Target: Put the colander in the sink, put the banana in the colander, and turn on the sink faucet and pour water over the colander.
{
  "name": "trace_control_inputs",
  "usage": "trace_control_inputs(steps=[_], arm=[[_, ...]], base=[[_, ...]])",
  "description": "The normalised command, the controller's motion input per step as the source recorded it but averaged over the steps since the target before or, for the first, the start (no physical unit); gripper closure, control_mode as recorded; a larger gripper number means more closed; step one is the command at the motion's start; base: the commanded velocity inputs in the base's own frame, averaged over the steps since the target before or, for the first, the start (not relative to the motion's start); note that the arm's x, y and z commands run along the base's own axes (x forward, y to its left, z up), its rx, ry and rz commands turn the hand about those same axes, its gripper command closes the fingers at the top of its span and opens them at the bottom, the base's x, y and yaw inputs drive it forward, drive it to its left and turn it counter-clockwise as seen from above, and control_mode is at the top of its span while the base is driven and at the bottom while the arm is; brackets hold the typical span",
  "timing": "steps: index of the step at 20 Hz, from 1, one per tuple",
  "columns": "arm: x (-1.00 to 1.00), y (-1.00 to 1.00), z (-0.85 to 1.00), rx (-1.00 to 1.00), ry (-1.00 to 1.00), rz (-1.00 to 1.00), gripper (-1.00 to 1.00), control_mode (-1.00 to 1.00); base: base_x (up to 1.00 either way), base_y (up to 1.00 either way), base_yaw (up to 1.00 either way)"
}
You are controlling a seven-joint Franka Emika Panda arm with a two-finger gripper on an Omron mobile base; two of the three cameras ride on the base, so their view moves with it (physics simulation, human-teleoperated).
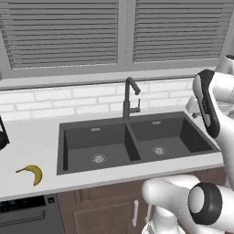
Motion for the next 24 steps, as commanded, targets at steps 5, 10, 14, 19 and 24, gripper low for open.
trace_control_inputs(steps=[5, 10, 14, 19, 24], arm=[[-0.14, -1.0, -0.03, 0.0, 0.09, -0.07, -1.0, -1.0], [0.03, -0.62, -0.08, 0.0, 0.01, -0.06, -1.0, -1.0], [0.06, -0.43, -0.43, 0.0, 0.0, 0.0, -1.0, -1.0], [0.19, -0.27, -0.52, 0.0, 0.0, 0.0, -1.0, -1.0], [0.14, -0.08, -0.38, 0.0, 0.0, -0.02, -1.0, -1.0]], base=[[0.0, 0.0, 0.0], [0.0, 0.0, 0.0], [0.0, 0.0, 0.0], [0.0, 0.0, 0.0], [0.0, 0.0, 0.0]])
